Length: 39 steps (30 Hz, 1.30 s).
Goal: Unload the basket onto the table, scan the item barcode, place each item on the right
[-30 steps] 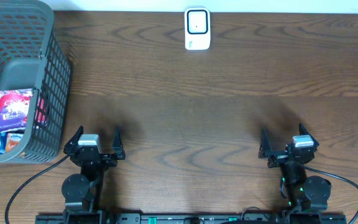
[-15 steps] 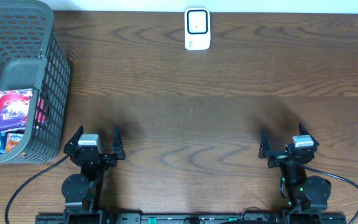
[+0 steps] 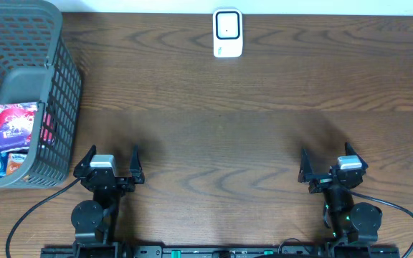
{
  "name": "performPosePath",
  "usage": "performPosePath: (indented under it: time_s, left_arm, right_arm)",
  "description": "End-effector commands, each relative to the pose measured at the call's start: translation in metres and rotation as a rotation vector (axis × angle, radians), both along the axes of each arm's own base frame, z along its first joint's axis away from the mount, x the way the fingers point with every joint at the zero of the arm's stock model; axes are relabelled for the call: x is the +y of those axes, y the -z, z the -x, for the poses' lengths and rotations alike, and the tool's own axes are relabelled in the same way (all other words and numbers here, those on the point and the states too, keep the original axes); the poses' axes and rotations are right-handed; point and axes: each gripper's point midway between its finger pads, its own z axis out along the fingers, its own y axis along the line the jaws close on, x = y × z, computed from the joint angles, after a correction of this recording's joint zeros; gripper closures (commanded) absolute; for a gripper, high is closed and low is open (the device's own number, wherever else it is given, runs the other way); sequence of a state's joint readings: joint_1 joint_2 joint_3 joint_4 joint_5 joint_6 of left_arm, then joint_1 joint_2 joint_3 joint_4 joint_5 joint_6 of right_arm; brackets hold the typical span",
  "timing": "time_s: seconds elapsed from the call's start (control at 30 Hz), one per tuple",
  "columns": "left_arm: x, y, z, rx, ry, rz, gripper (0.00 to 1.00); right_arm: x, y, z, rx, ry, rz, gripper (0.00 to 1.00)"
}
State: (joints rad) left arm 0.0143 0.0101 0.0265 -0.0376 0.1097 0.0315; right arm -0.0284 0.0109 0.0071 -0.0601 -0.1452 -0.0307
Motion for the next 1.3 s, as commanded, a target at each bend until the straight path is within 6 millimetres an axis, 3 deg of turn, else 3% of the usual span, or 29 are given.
performPosePath:
  time_s: [0.0, 0.43, 0.6, 0.67, 0.73, 0.87, 1.0, 1.17, 1.27]
  left_arm:
    - [-0.005, 0.016, 0.0, 0.04, 0.028, -0.013, 0.02]
    - [0.002, 0.014, 0.0, 0.035, -0.014, -0.017, 0.02]
    - [-0.057, 0.004, 0.011, 0.035, 0.315, 0.213, 0.02]
    - [-0.06, -0.004, 0.012, 0.007, 0.341, 0.21, 0.02]
    - [-0.061, -0.019, 0.011, -0.056, 0.35, 0.21, 0.02]
    - [-0.079, -0.083, 0.029, -0.312, 0.498, 0.18, 0.02]
    - [-0.072, -0.135, 0.041, -0.446, 0.462, 0.154, 0.02]
    - [-0.067, -0.177, 0.04, -0.404, 0.421, 0.146, 0.02]
    - [-0.073, -0.178, 0.026, -0.23, 0.444, 0.124, 0.02]
  right_arm:
    - [0.002, 0.0, 0.0, -0.002, -0.01, 0.008, 0.01]
    - [0.002, 0.0, 0.0, -0.002, -0.01, 0.008, 0.01]
    - [0.002, 0.0, 0.0, -0.002, -0.01, 0.008, 0.01]
    - [0.002, 0.0, 0.0, -0.002, -0.01, 0.008, 0.01]
    - [0.002, 0.0, 0.0, -0.002, -0.01, 0.008, 0.01]
    - [0.002, 0.0, 0.0, -0.002, -0.01, 0.008, 0.01]
    - [0.002, 0.0, 0.0, -0.002, -0.01, 0.008, 0.01]
    - [0.002, 0.0, 0.0, -0.002, -0.01, 0.008, 0.01]
    - [0.002, 0.0, 0.0, -0.002, -0.01, 0.008, 0.01]
